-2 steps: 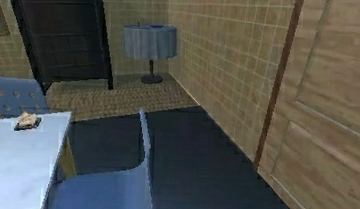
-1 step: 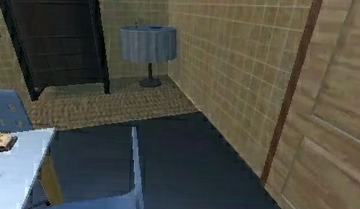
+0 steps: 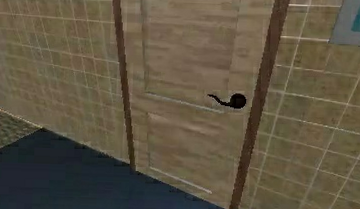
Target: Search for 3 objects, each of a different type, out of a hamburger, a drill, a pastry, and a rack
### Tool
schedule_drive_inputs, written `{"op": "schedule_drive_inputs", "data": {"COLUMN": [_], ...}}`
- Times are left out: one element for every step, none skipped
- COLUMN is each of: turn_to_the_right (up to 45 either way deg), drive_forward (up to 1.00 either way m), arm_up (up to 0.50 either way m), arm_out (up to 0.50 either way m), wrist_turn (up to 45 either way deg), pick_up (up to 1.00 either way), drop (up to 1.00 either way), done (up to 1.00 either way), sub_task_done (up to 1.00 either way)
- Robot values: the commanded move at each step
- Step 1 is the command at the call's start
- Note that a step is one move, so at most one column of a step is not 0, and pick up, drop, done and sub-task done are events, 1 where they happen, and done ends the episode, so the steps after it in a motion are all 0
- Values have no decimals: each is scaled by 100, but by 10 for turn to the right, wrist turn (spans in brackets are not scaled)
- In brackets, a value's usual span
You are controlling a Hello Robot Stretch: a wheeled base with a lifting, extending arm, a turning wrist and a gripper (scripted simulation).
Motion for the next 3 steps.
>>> {"op": "schedule_drive_inputs", "data": {"turn_to_the_right": [450,450,30], "drive_forward": [0,0,0], "arm_up": [0,0,0], "arm_out": [0,0,0], "wrist_turn": [0,0,0], "pick_up": [0,0,0], "drop": [0,0,0], "done": [0,0,0], "sub_task_done": [0,0,0]}}
